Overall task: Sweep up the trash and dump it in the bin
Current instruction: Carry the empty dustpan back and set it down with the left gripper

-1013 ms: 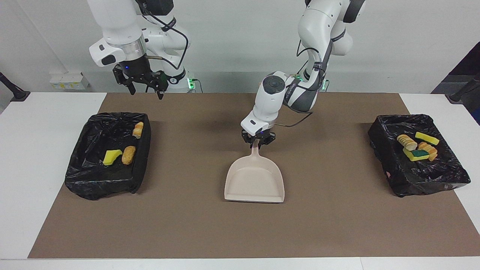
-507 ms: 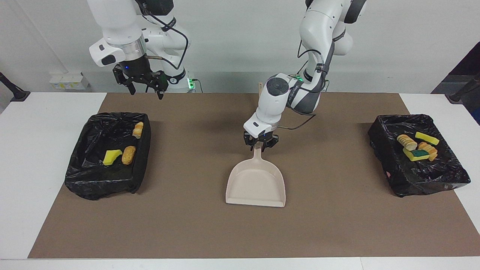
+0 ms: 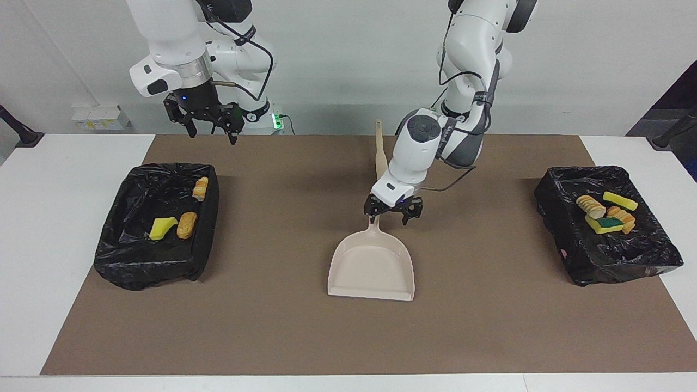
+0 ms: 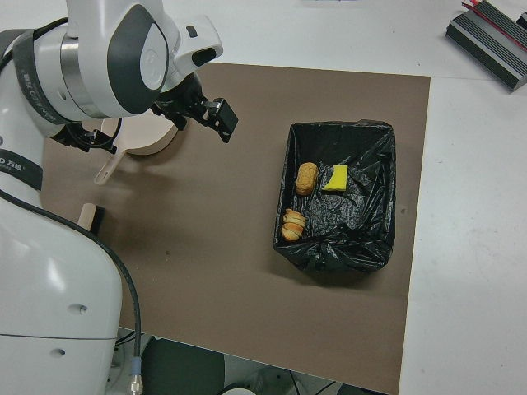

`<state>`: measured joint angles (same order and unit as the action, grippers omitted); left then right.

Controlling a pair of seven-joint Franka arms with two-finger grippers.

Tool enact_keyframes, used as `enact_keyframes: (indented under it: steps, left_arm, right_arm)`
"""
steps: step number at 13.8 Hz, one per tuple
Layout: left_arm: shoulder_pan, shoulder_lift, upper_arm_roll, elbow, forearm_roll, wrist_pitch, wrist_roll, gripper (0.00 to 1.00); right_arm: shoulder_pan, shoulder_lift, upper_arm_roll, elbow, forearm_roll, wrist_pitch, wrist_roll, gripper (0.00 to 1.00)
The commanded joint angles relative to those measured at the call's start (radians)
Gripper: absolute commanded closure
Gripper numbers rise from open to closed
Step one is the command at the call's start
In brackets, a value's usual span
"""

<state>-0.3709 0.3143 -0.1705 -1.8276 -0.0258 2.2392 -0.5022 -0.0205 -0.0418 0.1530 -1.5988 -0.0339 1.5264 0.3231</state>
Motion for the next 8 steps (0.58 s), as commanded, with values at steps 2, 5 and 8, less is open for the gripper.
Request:
enact_keyframes:
  steps: [2, 5, 8]
  left_arm:
    - [0.113, -0.086, -0.004, -0.021, -0.005, -0.202, 0.037, 0.0]
    - [0.19, -0.142, -0.006, -0.039, -0.006, -0.291, 0.103, 0.0]
    - [0.237, -0.213, -0.004, -0.122, -0.005, -0.296, 0.108, 0.0]
  right_arm:
    - [-0.01, -0.012, 0.002, -0.017, 0.008, 0.014, -0.018, 0.0]
    - [-0.01, -0.012, 0.002, -0.018, 0.008, 0.014, -0.018, 0.0]
    - [-0.01, -0.012, 0.0, -0.017, 0.008, 0.014, -0.016, 0.0]
